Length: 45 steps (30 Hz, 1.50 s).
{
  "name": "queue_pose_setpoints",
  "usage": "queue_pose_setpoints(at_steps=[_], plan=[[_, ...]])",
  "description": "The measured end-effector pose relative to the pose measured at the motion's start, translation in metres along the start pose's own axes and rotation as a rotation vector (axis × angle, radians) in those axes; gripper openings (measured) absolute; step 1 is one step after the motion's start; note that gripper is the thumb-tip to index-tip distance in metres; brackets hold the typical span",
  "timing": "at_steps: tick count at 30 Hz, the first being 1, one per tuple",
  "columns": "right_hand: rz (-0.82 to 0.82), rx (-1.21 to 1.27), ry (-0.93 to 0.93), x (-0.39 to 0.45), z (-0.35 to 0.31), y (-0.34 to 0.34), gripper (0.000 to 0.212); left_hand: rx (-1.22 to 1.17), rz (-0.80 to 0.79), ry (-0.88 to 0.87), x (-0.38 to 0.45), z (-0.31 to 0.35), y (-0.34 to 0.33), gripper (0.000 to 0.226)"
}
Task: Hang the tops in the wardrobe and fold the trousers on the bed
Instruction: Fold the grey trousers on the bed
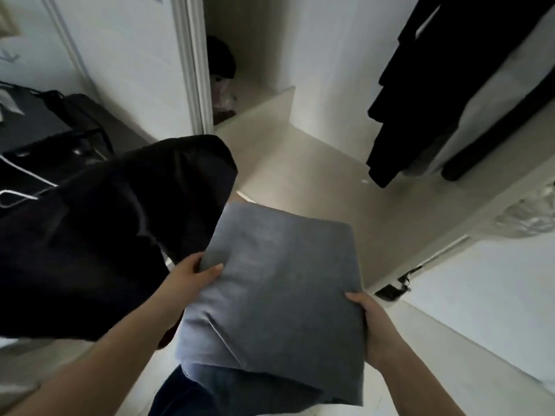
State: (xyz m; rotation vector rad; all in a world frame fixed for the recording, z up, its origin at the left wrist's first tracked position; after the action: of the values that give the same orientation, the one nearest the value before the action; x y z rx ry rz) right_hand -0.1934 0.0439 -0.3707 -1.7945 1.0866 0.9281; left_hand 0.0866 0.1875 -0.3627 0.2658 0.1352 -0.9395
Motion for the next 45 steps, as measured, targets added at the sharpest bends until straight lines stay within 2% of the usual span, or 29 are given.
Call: queue_pose_setpoints(at_steps=[6, 10, 15, 22, 29, 35, 41, 45], plan=[[0.079, 0.16, 0.035, 0.018, -0.037, -0.014, 0.043, 0.024, -0.147, -0.004, 0.107, 0.019, -0.032, 0.022], [0.137, 0.258, 0.087, 0.032, -0.056, -0.025, 0.033, 0.096, -0.234, -0.022, 0.177, 0.027, -0.048, 0.026], [0.139, 0.376, 0.121, 0.056, -0.084, -0.032, 0.028, 0.126, -0.249, -0.024, 0.235, 0.023, -0.066, 0.016], [0.146, 0.455, 0.011, 0.112, -0.15, -0.038, 0.03, 0.255, -0.226, -0.05, 0.328, 0.038, -0.098, 0.032], [0.206, 0.422, -0.006, 0.197, -0.26, -0.049, 0.027, 0.465, -0.119, -0.099, 0.44, 0.059, -0.116, 0.038], [0.145, 0.429, -0.039, 0.253, -0.314, -0.059, 0.026, 0.495, -0.21, -0.117, 0.528, 0.054, -0.118, 0.035], [0.145, 0.415, 0.001, 0.315, -0.349, -0.067, 0.031, 0.597, -0.247, -0.109, 0.608, 0.024, -0.136, 0.033], [0.245, 0.305, 0.078, 0.347, -0.356, -0.064, 0.04, 0.637, -0.231, -0.061, 0.636, -0.008, -0.137, 0.04]])
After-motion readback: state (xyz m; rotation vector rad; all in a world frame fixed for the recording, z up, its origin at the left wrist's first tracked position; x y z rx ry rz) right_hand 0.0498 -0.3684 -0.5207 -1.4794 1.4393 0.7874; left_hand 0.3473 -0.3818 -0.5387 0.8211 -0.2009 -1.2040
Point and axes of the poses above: each hand's wrist, its own x-axis towards the middle knuckle, its own y-axis out of the back of the hand, z = x × y, the point moved 1 cm from there along x, towards the middle knuckle, and after that the axes turned 15 degrees about -y, right-handed, at the moved point
